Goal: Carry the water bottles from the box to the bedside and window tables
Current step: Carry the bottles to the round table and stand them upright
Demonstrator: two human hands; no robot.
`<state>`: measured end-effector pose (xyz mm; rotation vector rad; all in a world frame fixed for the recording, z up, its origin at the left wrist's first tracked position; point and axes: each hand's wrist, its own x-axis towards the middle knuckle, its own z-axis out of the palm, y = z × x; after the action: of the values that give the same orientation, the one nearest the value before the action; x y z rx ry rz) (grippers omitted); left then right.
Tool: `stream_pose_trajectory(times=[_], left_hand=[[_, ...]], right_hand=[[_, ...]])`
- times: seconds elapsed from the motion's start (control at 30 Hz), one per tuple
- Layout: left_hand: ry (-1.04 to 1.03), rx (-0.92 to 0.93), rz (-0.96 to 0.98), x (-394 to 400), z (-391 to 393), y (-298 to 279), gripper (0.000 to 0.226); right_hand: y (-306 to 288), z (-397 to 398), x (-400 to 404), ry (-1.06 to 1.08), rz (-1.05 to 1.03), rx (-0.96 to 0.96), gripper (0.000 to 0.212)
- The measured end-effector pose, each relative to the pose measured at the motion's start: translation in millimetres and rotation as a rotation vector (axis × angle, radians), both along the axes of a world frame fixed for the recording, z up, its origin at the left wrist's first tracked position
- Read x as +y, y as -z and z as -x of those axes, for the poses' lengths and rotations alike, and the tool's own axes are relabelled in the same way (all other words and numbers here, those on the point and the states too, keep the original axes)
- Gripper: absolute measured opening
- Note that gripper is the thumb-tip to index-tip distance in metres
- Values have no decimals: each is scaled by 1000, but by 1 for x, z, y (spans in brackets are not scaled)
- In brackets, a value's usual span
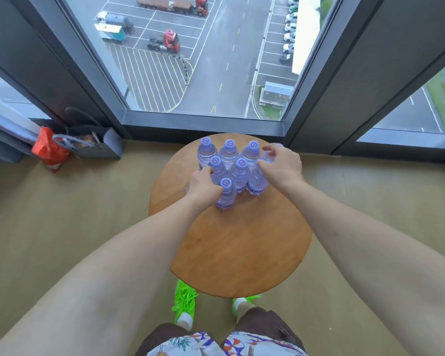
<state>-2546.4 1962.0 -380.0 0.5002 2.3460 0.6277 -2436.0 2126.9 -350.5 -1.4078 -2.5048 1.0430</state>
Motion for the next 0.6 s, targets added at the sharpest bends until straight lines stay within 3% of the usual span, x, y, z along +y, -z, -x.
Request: stream_pose_trajectory(times=[0.13, 0.3, 0.6], left_hand=[[-12, 65, -21, -10, -10, -30, 55], [-42, 233, 5, -71, 3, -77, 55], [-268, 507, 62, -320, 7, -147, 57]], right_hand=[[-22, 19, -15, -162, -35, -3, 44], [-51, 49, -89, -399, -47, 13, 46], [-117, 83, -332, -792, -195, 107, 51]])
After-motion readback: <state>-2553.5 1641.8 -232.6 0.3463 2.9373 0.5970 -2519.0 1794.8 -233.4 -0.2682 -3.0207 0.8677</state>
